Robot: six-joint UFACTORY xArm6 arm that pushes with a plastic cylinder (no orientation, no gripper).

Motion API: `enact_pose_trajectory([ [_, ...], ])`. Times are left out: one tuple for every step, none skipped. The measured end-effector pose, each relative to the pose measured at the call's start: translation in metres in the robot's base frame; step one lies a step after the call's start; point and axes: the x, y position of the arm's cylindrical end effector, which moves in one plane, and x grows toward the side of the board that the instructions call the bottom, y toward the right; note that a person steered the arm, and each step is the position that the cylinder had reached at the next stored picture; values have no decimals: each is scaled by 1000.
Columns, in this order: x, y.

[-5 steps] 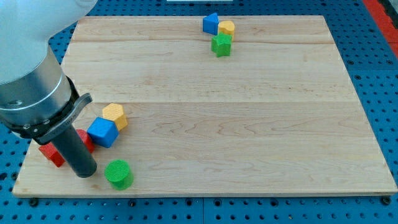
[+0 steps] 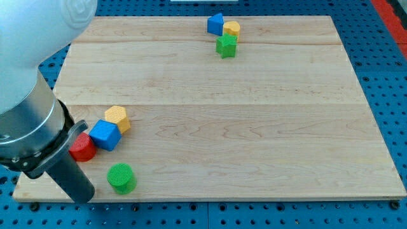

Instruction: Slide the green circle to the center of the board

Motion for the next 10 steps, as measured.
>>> enact_pose_trajectory([
  [0, 0],
  [0, 6],
  [-3, 27],
  [-5, 33],
  [-5, 33],
  [-4, 39],
  [-4, 46],
  [-4, 57],
  [-11, 74],
  [-30, 85],
])
